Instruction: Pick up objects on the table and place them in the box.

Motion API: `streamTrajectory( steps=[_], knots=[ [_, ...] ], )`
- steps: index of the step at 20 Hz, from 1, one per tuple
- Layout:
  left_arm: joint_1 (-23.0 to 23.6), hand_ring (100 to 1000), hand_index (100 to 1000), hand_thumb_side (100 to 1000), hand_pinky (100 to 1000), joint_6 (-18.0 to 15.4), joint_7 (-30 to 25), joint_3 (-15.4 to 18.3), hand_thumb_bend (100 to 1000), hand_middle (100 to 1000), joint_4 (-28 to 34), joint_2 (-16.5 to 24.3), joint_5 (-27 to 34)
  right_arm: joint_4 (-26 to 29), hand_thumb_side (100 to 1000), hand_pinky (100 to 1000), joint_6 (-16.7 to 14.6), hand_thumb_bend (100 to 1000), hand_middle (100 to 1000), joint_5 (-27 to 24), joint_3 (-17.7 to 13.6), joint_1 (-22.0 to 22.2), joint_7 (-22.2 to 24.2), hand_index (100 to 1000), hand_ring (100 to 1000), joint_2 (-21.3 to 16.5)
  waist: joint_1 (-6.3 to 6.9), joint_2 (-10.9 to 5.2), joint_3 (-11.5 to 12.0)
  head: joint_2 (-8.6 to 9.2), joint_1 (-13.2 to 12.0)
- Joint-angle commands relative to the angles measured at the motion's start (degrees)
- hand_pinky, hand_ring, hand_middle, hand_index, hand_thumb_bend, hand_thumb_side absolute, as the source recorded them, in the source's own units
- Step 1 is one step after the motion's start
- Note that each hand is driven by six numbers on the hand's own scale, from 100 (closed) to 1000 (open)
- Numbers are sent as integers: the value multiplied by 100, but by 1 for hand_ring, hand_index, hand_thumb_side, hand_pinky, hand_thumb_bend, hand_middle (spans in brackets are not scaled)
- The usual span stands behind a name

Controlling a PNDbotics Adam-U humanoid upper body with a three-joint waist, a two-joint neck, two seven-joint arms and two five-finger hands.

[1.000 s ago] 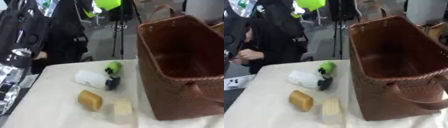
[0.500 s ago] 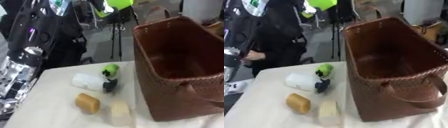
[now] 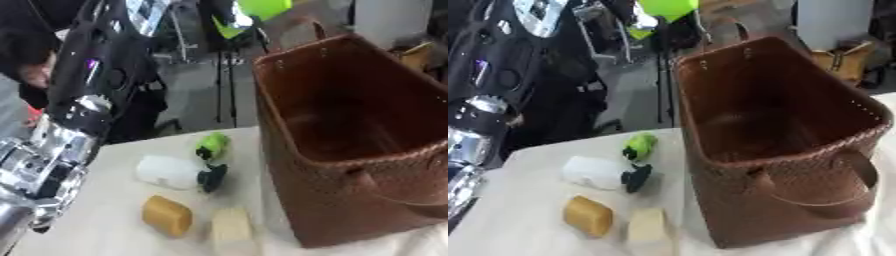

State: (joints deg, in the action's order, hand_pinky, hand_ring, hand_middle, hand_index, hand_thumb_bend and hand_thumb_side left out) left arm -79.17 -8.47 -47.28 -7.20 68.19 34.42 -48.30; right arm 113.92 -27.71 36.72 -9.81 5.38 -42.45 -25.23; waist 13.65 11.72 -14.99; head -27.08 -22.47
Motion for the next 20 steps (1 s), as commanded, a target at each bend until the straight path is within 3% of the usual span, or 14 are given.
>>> streamTrajectory(
  steps=[1,5,16,17,20],
  knots=[
    [-195,548,496,371,559,-87,252,50,100,380,66,18,181,67,886,810,-947,100,742,-41,23,-80,-952,620,752,-148,-70,-53,-49,84,-78],
    [-171,527,482,376,539,-213,713,-41,100,359,119,-53,565,67,888,810,-965,100,743,-148,55,-174,-952,620,752,-189,-70,-26,-168,155,-171],
    [-134,510,478,405,530,-473,1610,-191,100,343,-79,-267,761,67,890,809,-1006,100,744,-378,103,-349,-952,622,752,-258,-70,22,-443,249,-340],
    [-112,536,513,450,564,-504,1663,-235,100,369,-121,-282,794,67,890,809,-1006,100,743,-386,106,-358,-952,621,752,-260,-70,24,-450,252,-335],
    [-78,544,527,458,577,-625,1580,-305,100,378,-247,-296,878,67,890,809,-1005,100,744,-398,103,-365,-952,621,752,-262,-70,28,-452,255,-316]
  ],
)
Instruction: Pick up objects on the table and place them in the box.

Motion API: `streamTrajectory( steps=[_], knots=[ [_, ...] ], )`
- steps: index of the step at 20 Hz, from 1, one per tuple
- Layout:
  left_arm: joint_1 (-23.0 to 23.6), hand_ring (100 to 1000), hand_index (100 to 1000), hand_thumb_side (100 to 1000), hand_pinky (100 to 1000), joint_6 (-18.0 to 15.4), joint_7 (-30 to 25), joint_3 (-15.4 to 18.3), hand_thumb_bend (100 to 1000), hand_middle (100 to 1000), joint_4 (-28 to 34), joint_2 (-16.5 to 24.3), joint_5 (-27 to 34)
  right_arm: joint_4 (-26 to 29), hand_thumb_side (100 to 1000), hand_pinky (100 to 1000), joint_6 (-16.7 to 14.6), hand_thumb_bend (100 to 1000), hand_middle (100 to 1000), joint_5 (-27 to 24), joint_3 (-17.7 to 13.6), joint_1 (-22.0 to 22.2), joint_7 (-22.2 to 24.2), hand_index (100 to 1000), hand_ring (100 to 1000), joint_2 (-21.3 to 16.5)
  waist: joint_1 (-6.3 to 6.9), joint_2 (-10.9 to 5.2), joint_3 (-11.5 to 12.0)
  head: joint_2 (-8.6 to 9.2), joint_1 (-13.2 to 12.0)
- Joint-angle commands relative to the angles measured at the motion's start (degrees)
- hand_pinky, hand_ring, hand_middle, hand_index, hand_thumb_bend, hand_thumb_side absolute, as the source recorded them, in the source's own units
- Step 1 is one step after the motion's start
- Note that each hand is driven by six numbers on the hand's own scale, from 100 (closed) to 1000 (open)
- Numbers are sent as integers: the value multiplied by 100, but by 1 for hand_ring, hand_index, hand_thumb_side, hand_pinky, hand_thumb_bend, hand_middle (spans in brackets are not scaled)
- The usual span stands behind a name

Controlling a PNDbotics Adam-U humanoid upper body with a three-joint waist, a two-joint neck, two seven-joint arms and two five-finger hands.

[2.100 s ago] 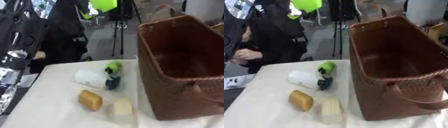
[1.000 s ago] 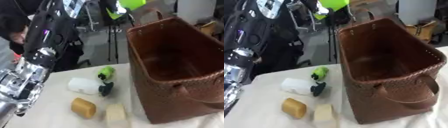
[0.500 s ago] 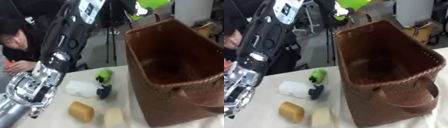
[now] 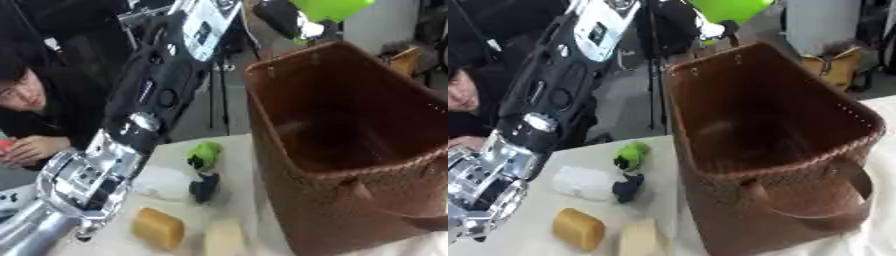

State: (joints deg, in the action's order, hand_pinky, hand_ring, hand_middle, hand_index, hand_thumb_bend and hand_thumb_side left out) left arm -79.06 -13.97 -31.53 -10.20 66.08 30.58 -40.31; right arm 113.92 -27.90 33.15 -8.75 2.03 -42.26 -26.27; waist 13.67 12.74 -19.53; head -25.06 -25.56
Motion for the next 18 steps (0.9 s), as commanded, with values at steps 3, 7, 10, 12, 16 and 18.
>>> streamTrajectory(
  steps=[3,7,10,12,16,18],
  knots=[
    [-44,633,679,567,659,-165,-466,-20,100,482,-238,58,309,67,892,809,-979,100,744,-55,-7,-40,-971,622,752,-154,-72,-70,5,53,-3],
    [-28,966,977,817,914,-283,-1129,-22,100,839,-349,57,532,67,900,808,-958,100,745,-57,2,-45,-971,623,752,-139,-72,-64,19,44,5],
    [-52,1000,1000,847,943,-410,-1870,24,100,911,-410,69,665,67,897,808,-950,100,744,-53,8,-46,-971,623,752,-140,-72,-67,30,25,-3],
    [-40,1000,1000,852,988,-457,-2002,-3,100,963,-445,63,710,67,899,808,-950,100,745,-60,11,-50,-971,623,752,-141,-72,-66,29,25,-21],
    [-37,1000,1000,892,1000,-550,-2041,8,100,1000,-466,41,812,67,897,808,-953,100,744,-73,2,-56,-971,623,752,-141,-72,-63,16,22,-32],
    [-21,1000,1000,892,1000,-626,-1998,54,100,1000,-422,45,960,67,897,808,-949,100,744,-69,-2,-58,-971,623,752,-130,-72,-58,9,32,-26]
  ],
)
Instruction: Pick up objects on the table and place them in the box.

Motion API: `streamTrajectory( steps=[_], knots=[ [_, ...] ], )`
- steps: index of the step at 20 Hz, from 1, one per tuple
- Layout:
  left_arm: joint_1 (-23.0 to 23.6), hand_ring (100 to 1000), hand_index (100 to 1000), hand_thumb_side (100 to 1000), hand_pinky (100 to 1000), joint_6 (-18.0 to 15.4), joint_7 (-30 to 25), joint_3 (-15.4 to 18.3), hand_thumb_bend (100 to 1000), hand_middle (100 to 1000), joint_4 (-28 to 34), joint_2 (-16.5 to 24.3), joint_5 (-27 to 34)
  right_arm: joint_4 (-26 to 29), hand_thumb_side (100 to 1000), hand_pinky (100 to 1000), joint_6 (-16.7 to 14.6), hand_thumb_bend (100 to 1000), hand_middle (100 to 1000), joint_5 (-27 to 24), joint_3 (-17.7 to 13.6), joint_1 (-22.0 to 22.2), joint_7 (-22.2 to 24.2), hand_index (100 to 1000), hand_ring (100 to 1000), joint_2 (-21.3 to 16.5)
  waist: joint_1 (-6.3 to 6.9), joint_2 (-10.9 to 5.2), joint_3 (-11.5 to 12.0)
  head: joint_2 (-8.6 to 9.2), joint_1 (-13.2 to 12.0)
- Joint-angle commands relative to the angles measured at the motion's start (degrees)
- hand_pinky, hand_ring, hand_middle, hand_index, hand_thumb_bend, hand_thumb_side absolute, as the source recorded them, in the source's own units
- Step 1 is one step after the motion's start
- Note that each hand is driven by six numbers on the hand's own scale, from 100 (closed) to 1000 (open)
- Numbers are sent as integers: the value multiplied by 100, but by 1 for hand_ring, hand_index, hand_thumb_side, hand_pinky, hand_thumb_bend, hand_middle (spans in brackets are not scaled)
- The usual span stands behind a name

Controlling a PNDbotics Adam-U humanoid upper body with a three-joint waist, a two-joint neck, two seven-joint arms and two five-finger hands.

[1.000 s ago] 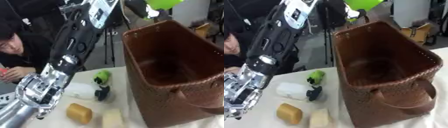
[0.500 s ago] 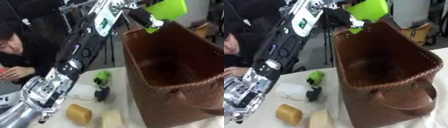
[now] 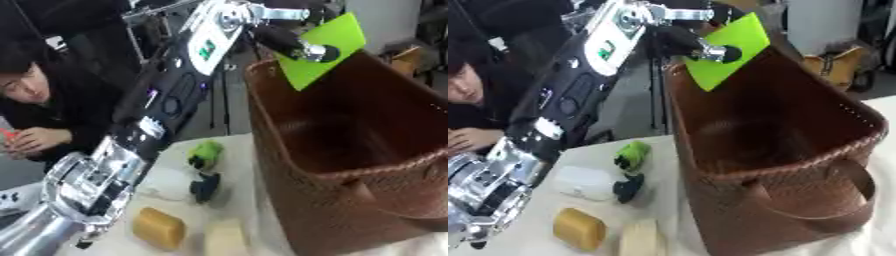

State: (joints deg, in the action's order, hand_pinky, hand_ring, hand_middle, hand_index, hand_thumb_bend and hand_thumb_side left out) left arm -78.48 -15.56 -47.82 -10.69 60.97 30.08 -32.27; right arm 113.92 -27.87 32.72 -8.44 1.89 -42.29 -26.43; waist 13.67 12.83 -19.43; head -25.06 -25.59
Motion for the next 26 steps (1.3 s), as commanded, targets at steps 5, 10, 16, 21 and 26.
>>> streamTrajectory(
  steps=[5,10,16,21,26],
  knots=[
    [-34,1000,1000,939,1000,-791,135,99,100,1000,133,93,546,67,898,807,-937,100,745,-17,-32,-52,-968,623,752,-97,-72,-53,-5,50,-20],
    [-4,1000,1000,1000,1000,-1164,510,47,100,1000,135,69,818,67,899,807,-931,100,745,-7,-18,-62,-968,623,752,-92,-72,-41,2,57,-2],
    [18,1000,1000,1000,1000,-1328,772,16,100,1000,71,61,918,67,899,807,-931,100,745,-18,-20,-69,-968,623,752,-94,-72,-38,9,56,3],
    [17,1000,1000,1000,1000,-1390,972,25,100,1000,73,42,875,67,898,807,-933,100,745,-52,-8,-78,-968,623,752,-102,-72,-42,12,50,0],
    [21,1000,1000,1000,1000,-1417,1051,13,100,1000,63,52,801,67,898,806,-931,100,746,-86,-13,-73,-968,623,752,-119,-72,-54,39,57,10]
  ],
)
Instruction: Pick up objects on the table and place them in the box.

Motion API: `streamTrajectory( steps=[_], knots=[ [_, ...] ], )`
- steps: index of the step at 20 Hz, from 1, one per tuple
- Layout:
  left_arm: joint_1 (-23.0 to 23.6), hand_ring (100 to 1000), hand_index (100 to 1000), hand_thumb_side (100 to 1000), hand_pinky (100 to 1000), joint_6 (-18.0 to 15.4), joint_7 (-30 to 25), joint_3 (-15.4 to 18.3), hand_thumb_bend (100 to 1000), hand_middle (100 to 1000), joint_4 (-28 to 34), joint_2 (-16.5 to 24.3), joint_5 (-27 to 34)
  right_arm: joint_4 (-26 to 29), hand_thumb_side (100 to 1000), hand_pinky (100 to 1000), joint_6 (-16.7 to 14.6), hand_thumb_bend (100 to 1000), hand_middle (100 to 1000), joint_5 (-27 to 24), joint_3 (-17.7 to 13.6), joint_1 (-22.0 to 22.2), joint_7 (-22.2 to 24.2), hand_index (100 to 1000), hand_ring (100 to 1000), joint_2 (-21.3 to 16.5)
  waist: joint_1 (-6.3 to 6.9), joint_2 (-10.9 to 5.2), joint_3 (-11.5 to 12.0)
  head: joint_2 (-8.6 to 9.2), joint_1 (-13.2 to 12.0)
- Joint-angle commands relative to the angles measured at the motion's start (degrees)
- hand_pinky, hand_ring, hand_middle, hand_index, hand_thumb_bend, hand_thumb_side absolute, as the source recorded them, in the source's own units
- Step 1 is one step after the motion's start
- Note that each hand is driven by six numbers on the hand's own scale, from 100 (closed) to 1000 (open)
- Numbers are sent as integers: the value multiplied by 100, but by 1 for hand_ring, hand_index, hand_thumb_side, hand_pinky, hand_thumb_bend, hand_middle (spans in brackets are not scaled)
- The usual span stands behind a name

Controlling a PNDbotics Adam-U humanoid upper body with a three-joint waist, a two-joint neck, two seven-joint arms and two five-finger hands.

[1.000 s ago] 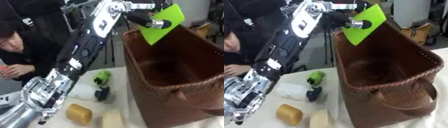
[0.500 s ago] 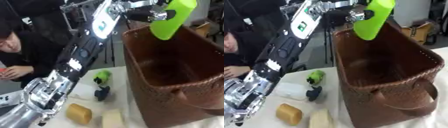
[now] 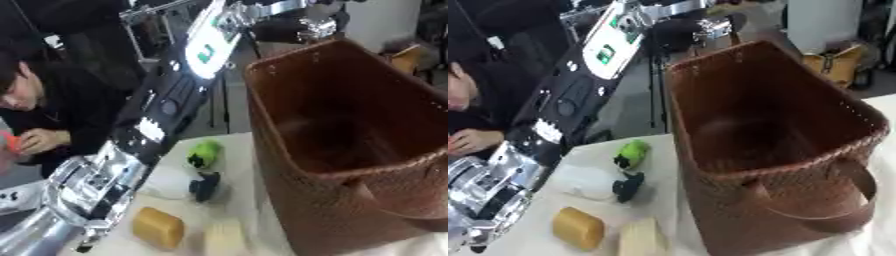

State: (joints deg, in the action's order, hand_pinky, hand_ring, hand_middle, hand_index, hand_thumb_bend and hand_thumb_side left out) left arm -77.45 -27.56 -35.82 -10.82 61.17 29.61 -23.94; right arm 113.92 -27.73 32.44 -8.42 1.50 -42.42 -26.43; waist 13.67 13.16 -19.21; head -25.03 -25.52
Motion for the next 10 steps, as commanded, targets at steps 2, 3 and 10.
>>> streamTrajectory(
  steps=[2,3,10],
  knots=[
    [-82,1000,1000,1000,1000,-163,-70,45,100,1000,60,110,-56,67,898,806,-939,100,746,-74,-28,-28,-955,623,752,-131,-72,-100,40,30,4],
    [-80,1000,1000,1000,1000,-138,-28,41,100,1000,74,113,-68,67,898,806,-939,100,746,-80,-33,-26,-955,623,752,-135,-72,-103,46,23,4],
    [289,895,907,847,940,25,825,-110,100,881,1070,713,118,67,898,808,-972,100,744,-111,-215,156,-955,625,753,-213,-72,-248,338,-404,8]
  ],
)
